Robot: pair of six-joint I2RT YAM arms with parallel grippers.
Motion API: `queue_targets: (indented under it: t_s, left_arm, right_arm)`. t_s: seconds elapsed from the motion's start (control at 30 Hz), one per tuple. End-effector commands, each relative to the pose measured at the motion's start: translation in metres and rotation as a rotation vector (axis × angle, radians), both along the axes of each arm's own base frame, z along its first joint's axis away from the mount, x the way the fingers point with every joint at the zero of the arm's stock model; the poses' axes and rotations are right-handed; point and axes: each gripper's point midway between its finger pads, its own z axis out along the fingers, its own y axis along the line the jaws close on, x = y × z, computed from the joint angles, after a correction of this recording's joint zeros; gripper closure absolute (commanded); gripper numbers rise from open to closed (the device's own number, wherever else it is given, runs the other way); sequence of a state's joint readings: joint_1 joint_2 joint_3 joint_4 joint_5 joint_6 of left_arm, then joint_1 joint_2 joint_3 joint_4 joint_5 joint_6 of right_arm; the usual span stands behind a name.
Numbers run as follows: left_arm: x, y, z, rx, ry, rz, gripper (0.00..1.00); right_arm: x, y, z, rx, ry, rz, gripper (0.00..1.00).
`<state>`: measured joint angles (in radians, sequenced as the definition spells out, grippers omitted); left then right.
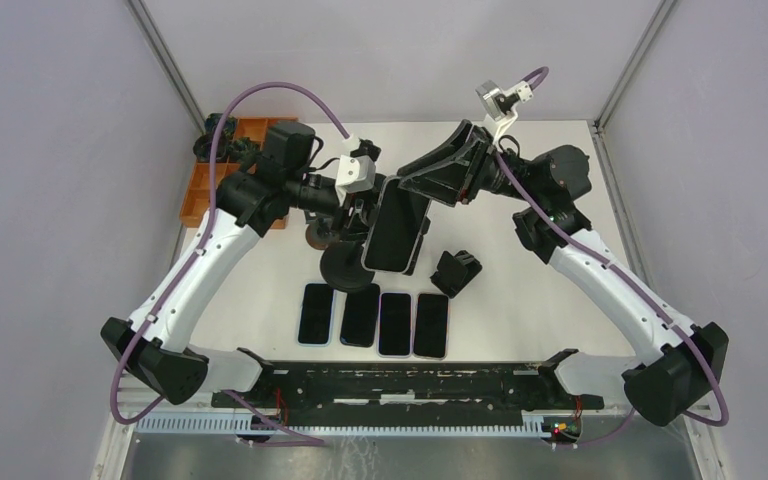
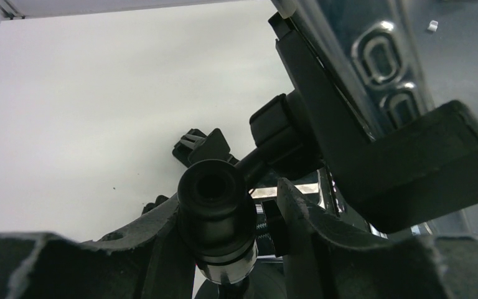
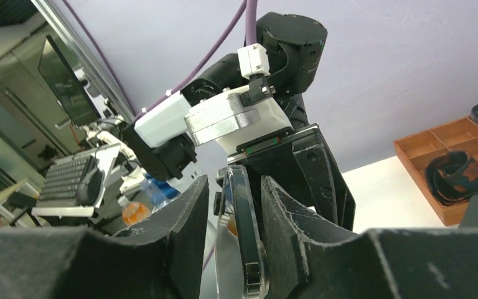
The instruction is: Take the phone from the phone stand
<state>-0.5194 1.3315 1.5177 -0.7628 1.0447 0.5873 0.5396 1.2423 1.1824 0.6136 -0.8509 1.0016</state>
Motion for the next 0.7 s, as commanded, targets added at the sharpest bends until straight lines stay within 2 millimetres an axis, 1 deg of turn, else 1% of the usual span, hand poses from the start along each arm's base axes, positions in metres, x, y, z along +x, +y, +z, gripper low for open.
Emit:
queue_targets:
  t_s: [0.0, 0.07, 0.1, 0.2, 0.27, 0.37, 0.4, 0.43, 0.47, 0.57, 0.63, 0.67]
  left_arm:
    - [-0.014, 0.004, 0.041, -0.074, -0.156, -0.055, 0.98]
    - [-0.014, 0.004, 0.042, -0.075, -0.157, -0.056, 0.98]
    - [-0.015, 0.004, 0.042, -0.077, -0.157, -0.059, 0.98]
    - [-0.015, 0.004, 0.045, -0.081, -0.159, -0.062, 0.98]
    - [-0.016, 0.003, 0.045, -0.082, -0.158, -0.064, 0.98]
    - [-0.016, 0.003, 0.046, -0.084, -0.153, -0.066, 0.98]
    - [-0.016, 0.003, 0.046, -0.084, -0.155, -0.065, 0.98]
    - [-0.015, 0.003, 0.046, -0.083, -0.155, -0.064, 0.98]
    - [-0.015, 0.003, 0.046, -0.082, -0.156, -0.062, 0.98]
    - [-0.014, 0.003, 0.043, -0.077, -0.153, -0.057, 0.98]
    - [-0.012, 0.004, 0.038, -0.066, -0.153, -0.054, 0.98]
    - [-0.012, 0.004, 0.034, -0.057, -0.161, -0.058, 0.98]
  right_arm:
    - [-0.015, -0.004, 0.005, -0.035, -0.124, 0.039, 0.58]
    - [-0.018, -0.004, 0.001, -0.063, -0.142, 0.046, 0.55]
    - [-0.017, -0.004, -0.005, -0.087, -0.151, 0.043, 0.54]
    - [-0.018, -0.006, -0.014, -0.131, -0.184, 0.031, 0.48]
    - [-0.018, -0.006, -0.02, -0.148, -0.183, 0.034, 0.45]
    - [-0.022, -0.005, -0.027, -0.15, -0.176, 0.062, 0.45]
    - [-0.026, -0.004, -0.026, -0.14, -0.182, 0.076, 0.47]
    - [-0.029, -0.005, -0.026, -0.13, -0.183, 0.09, 0.5]
    - [-0.031, -0.005, -0.025, -0.125, -0.189, 0.099, 0.55]
    - [-0.029, -0.003, -0.017, -0.118, -0.194, 0.101, 0.78]
    - [-0.026, -0.003, -0.006, -0.093, -0.199, 0.091, 0.97]
    - [-0.023, -0.003, 0.0, -0.08, -0.197, 0.073, 1.0]
